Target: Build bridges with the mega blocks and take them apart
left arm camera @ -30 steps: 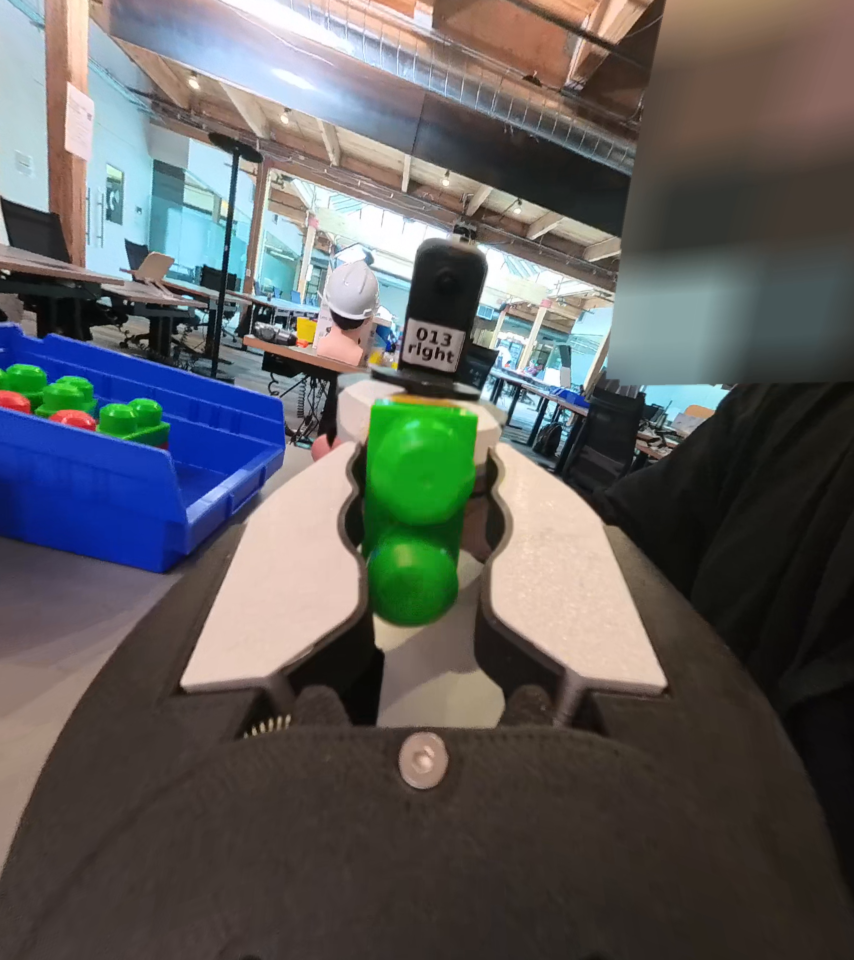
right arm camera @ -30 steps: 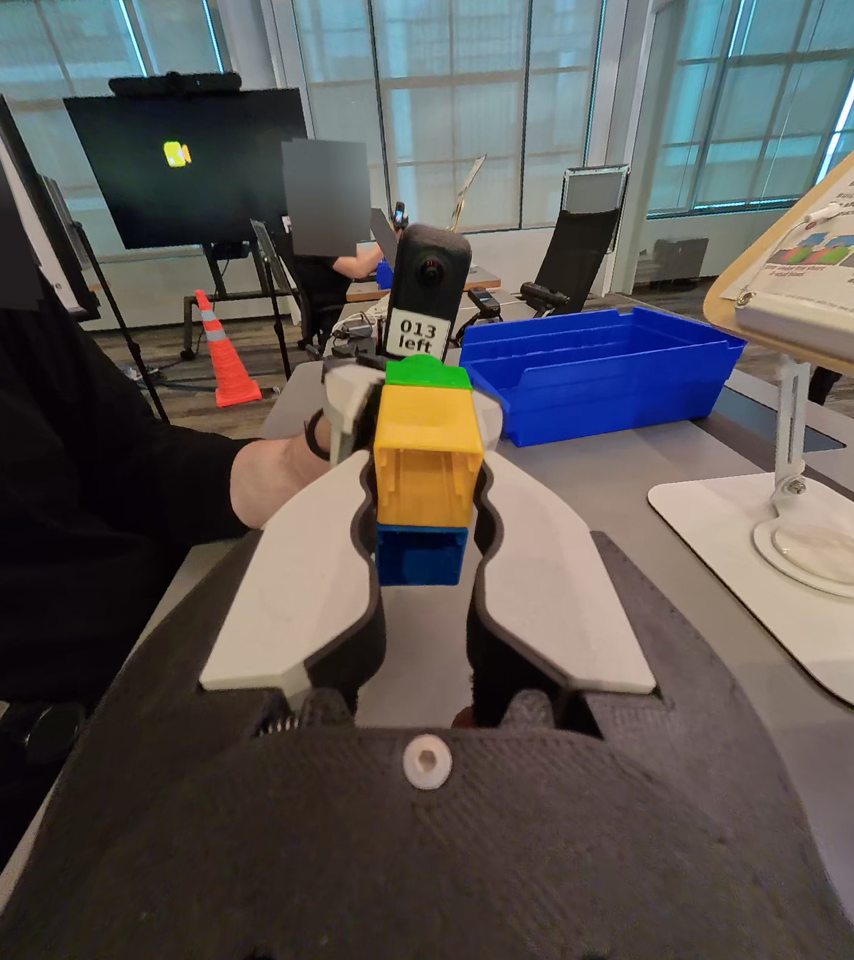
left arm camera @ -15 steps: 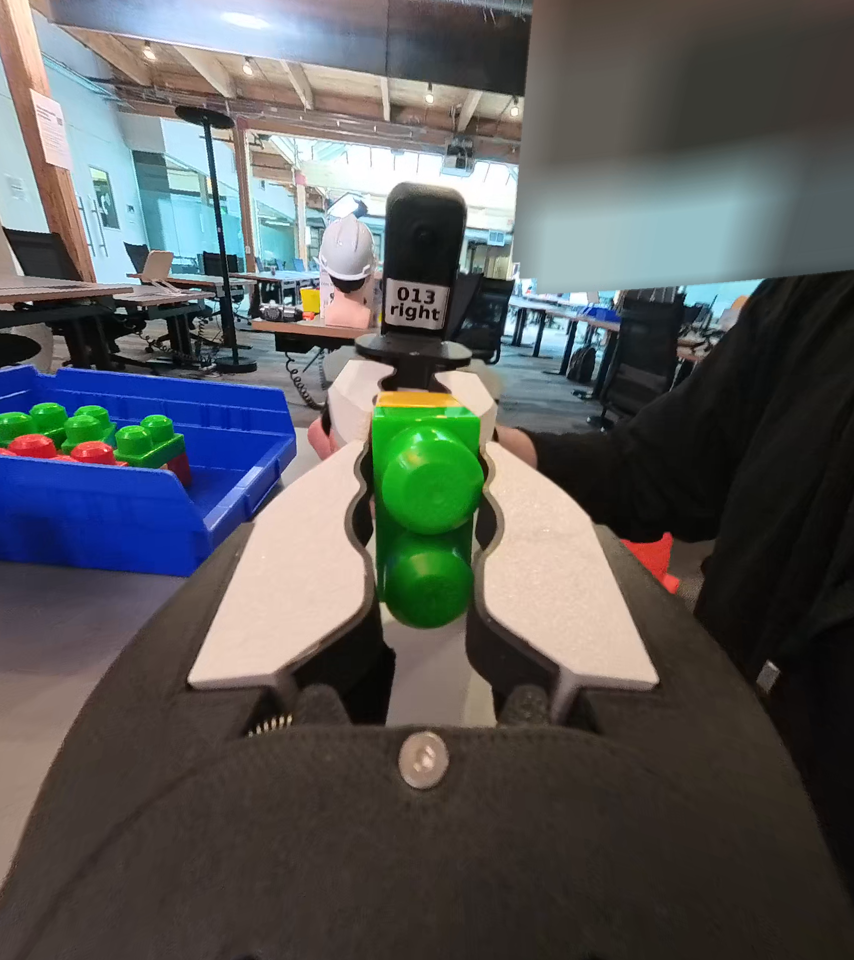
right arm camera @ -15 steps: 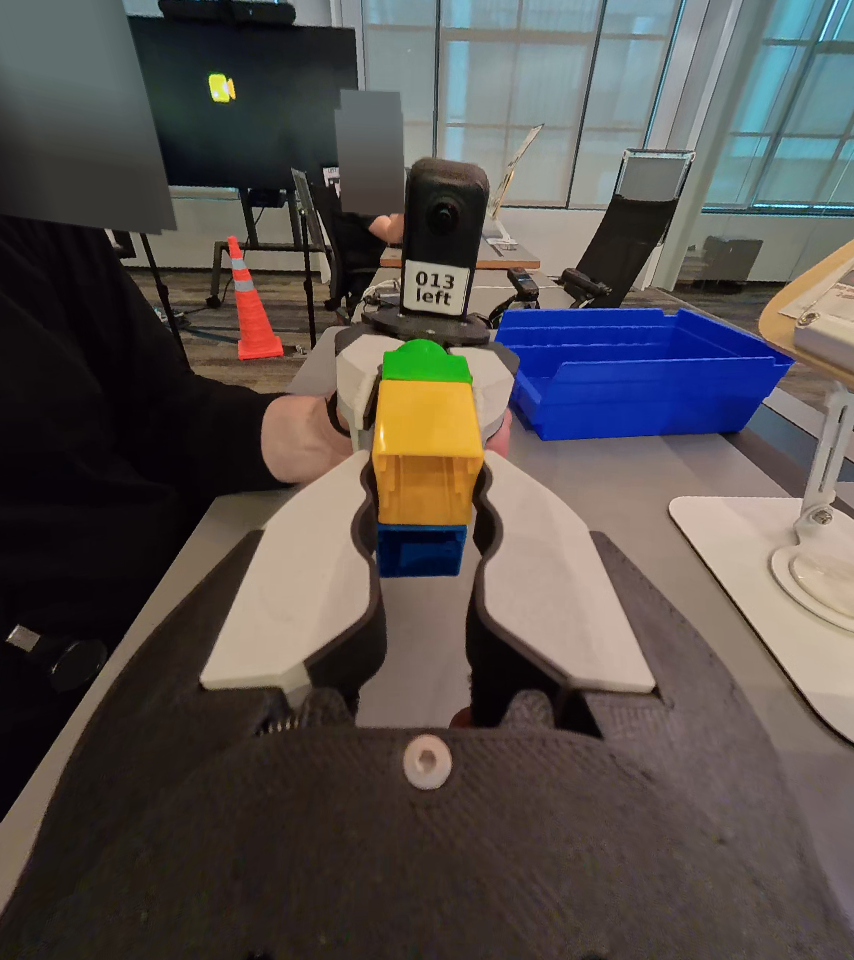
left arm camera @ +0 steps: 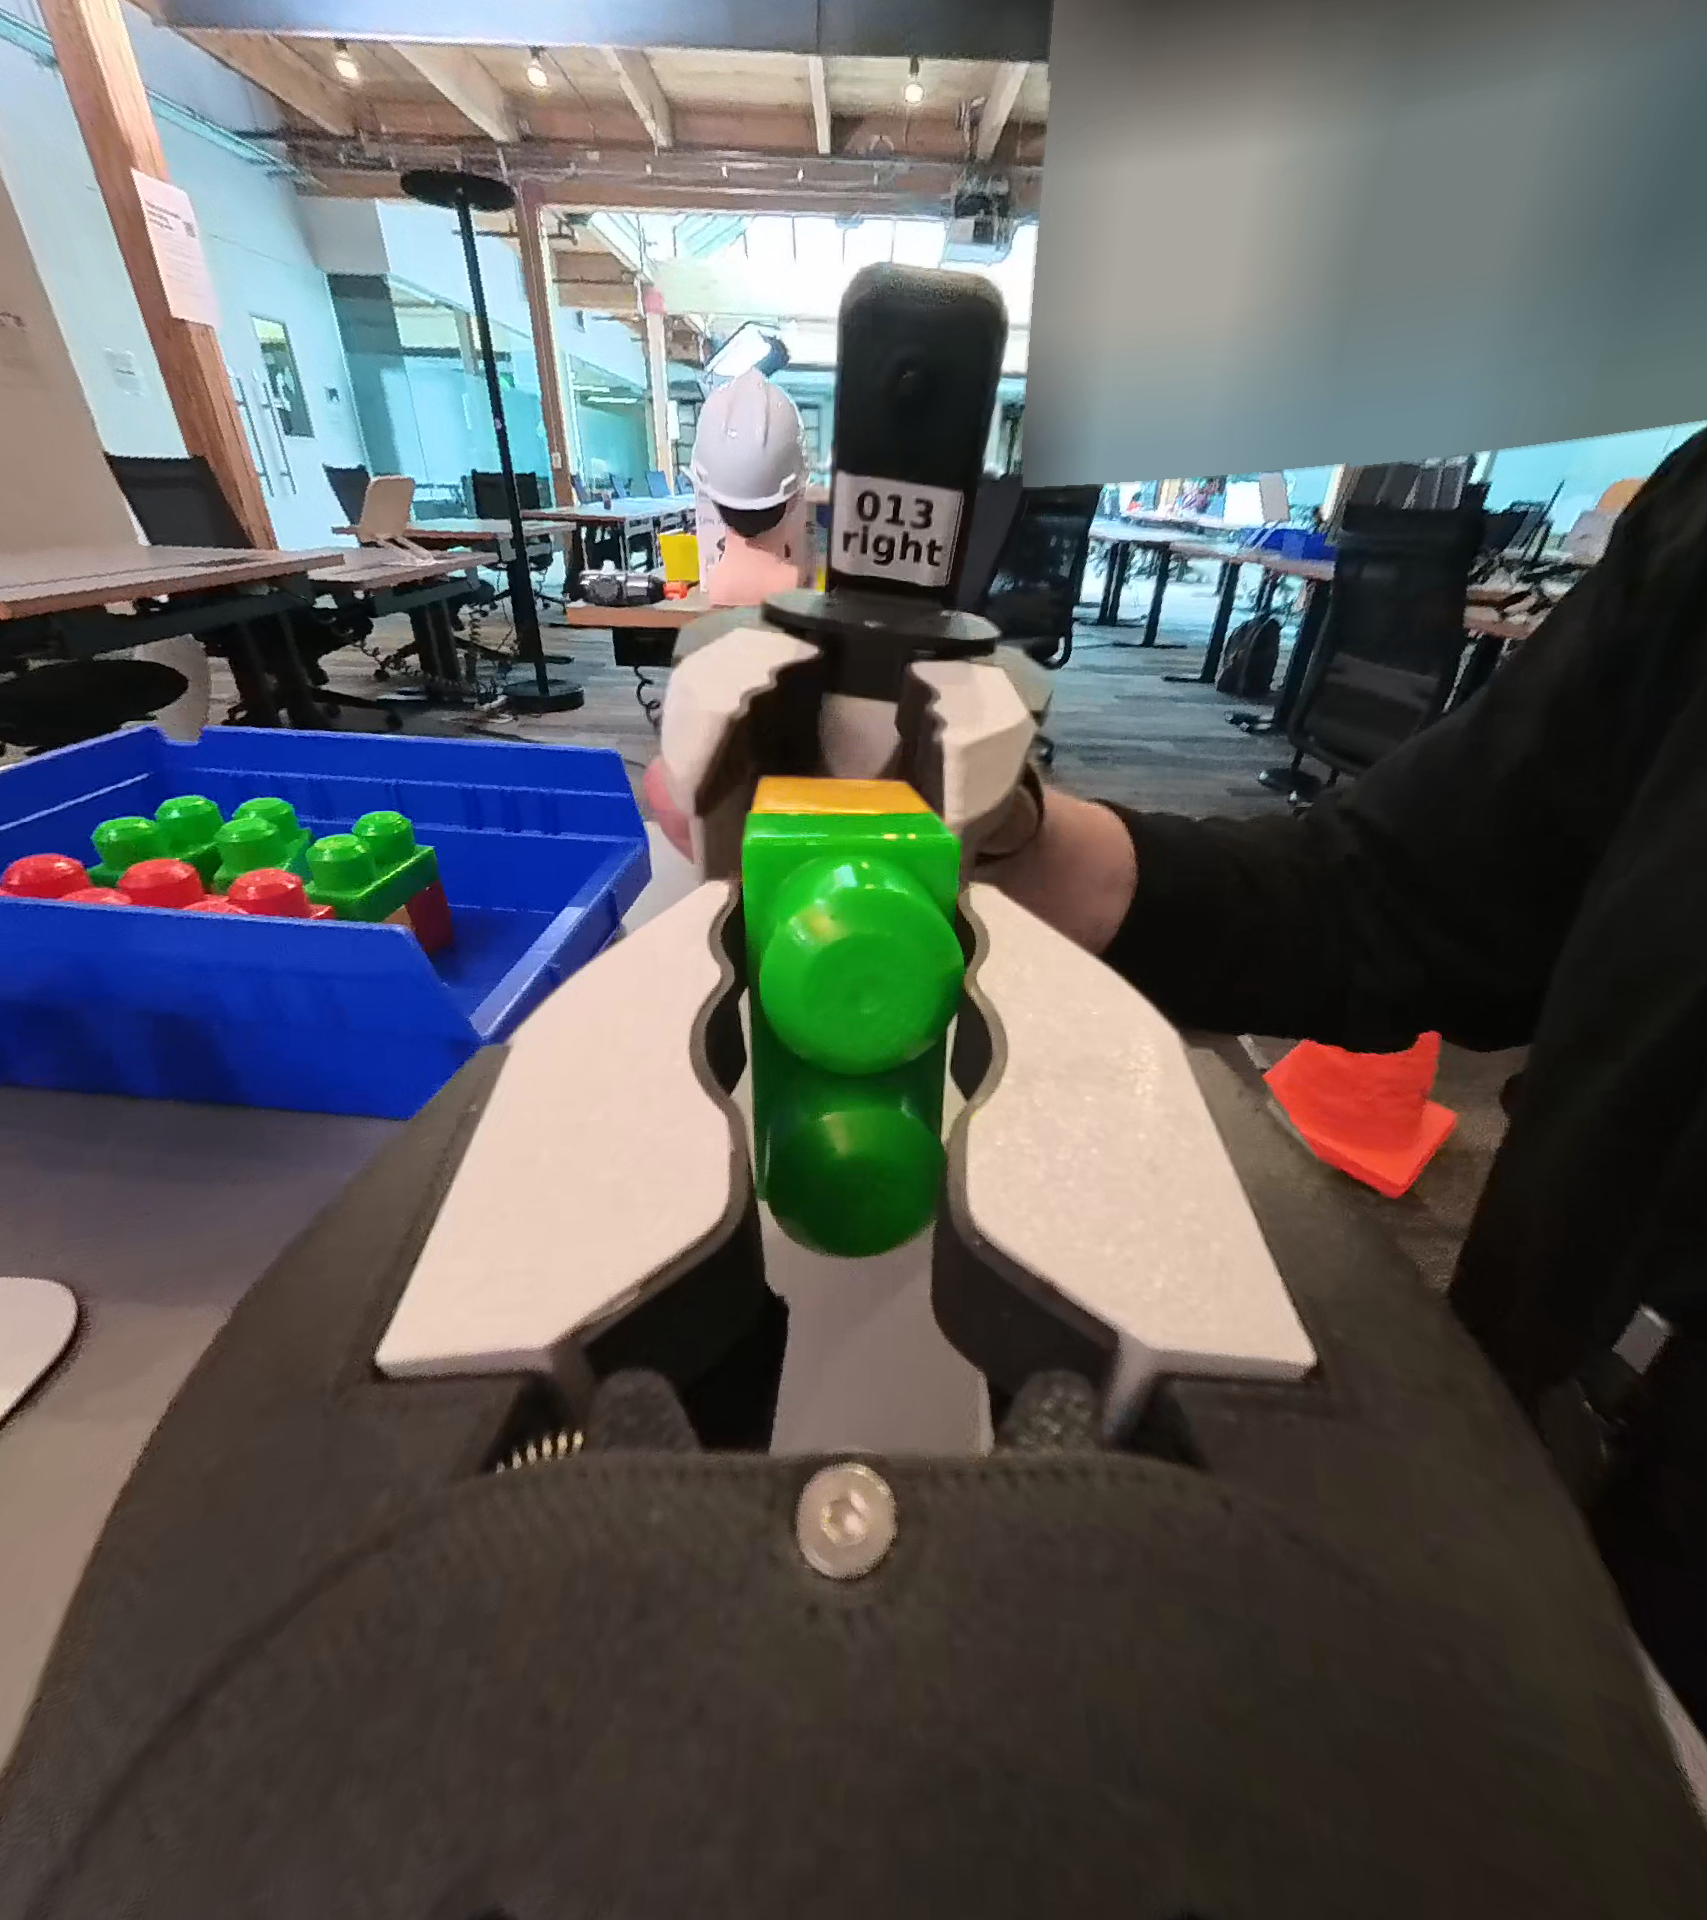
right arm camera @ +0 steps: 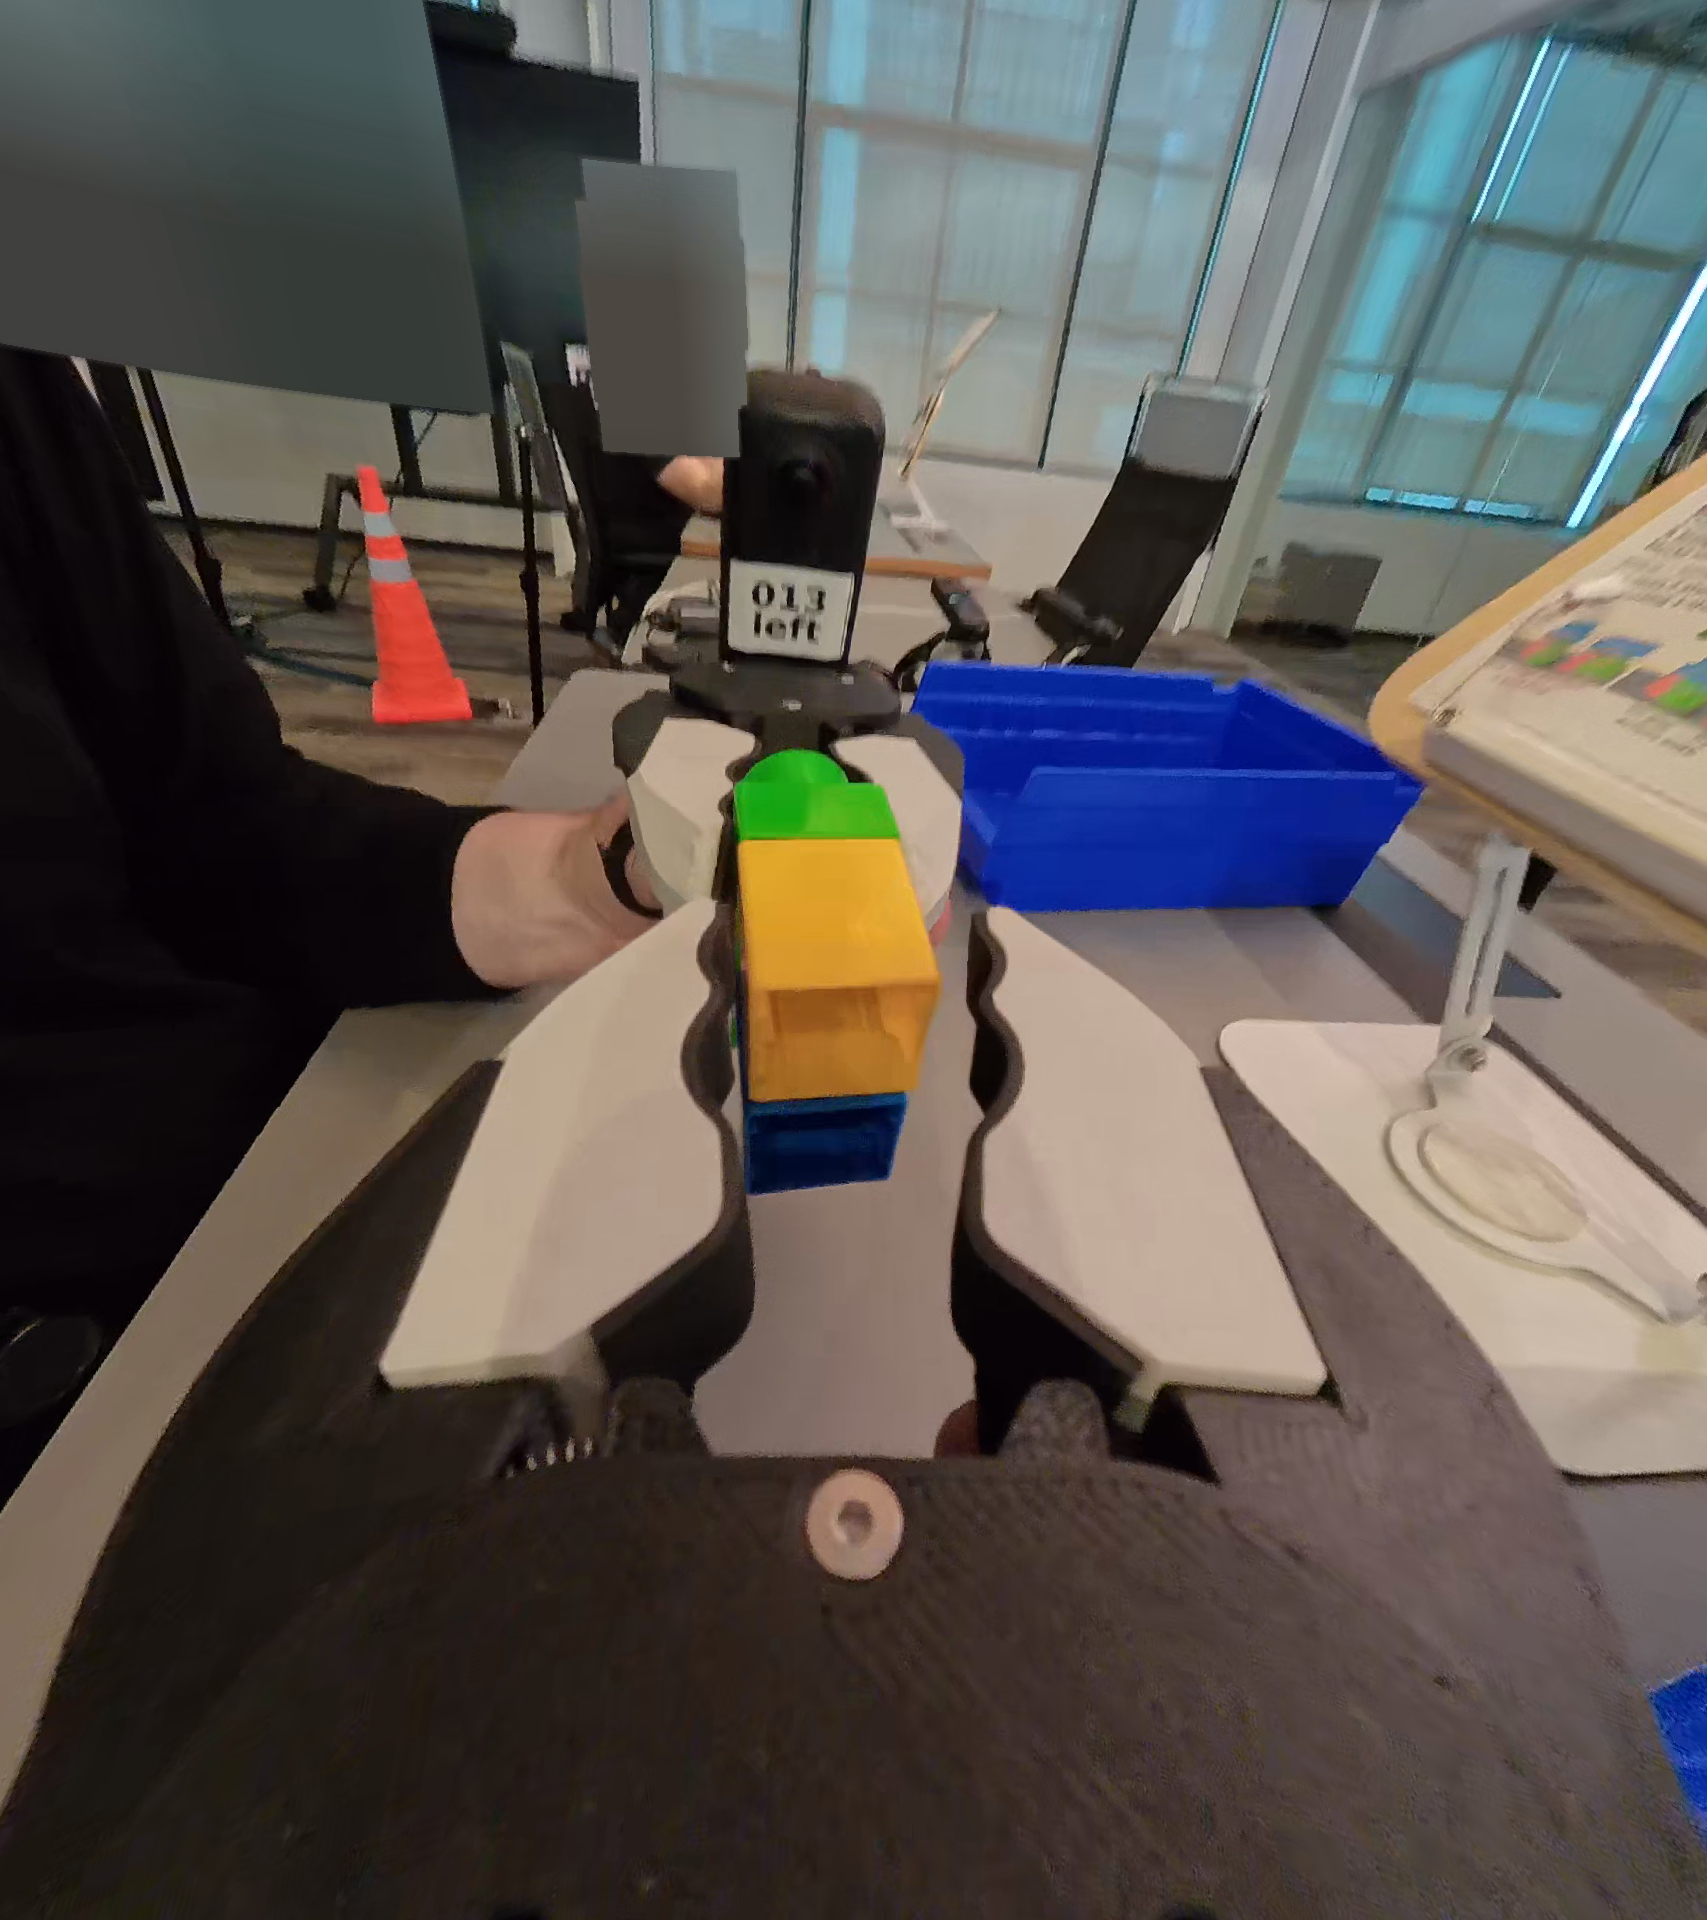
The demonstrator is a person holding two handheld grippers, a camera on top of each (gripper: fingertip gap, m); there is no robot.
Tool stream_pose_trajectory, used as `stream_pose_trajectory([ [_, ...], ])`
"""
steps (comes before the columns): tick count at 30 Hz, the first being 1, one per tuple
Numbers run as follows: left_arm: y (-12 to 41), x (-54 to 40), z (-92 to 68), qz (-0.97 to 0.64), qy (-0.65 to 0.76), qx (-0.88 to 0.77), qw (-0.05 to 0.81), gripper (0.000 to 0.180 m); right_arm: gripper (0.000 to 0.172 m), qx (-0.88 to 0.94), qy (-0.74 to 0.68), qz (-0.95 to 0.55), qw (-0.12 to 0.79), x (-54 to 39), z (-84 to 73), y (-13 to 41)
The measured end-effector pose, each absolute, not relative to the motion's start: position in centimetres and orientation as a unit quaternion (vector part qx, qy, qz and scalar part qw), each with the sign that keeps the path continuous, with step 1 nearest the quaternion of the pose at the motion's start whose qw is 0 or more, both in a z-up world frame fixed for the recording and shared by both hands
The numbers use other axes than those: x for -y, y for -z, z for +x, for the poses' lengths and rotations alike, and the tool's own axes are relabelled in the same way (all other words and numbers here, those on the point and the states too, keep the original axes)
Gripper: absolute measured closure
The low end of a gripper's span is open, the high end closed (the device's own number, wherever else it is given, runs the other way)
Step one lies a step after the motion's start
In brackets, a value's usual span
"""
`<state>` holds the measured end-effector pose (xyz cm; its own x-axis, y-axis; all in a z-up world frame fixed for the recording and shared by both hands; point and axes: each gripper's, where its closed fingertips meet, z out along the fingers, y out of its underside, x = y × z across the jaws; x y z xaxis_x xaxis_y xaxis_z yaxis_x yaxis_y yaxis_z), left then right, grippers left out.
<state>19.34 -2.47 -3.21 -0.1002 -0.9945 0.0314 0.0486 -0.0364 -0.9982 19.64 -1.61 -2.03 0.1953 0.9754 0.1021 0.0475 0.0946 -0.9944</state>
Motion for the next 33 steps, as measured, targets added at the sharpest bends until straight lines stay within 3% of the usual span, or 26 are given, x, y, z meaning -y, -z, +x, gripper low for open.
stream_pose_trajectory([
  [3, 3.07, 2.34, 19.38, -0.469, 0.555, -0.492, 0.480, 0.144, 0.135, 0.477, -0.422, -0.529, 0.561, 1.64, 19.77, 1.89],
  [12, 2.62, 2.83, 19.35, -0.452, 0.591, -0.480, 0.465, 0.139, 0.136, 0.486, -0.422, -0.533, 0.549, 1.84, 19.49, 2.41],
  [28, 2.94, 3.04, 19.59, -0.458, 0.532, -0.505, 0.502, 0.144, 0.136, 0.496, -0.426, -0.521, 0.548, 2.47, 19.13, 2.37],
  [33, 2.45, 2.41, 19.56, -0.462, 0.579, -0.466, 0.484, 0.145, 0.136, 0.479, -0.426, -0.523, 0.562, 1.94, 19.14, 1.94],
])
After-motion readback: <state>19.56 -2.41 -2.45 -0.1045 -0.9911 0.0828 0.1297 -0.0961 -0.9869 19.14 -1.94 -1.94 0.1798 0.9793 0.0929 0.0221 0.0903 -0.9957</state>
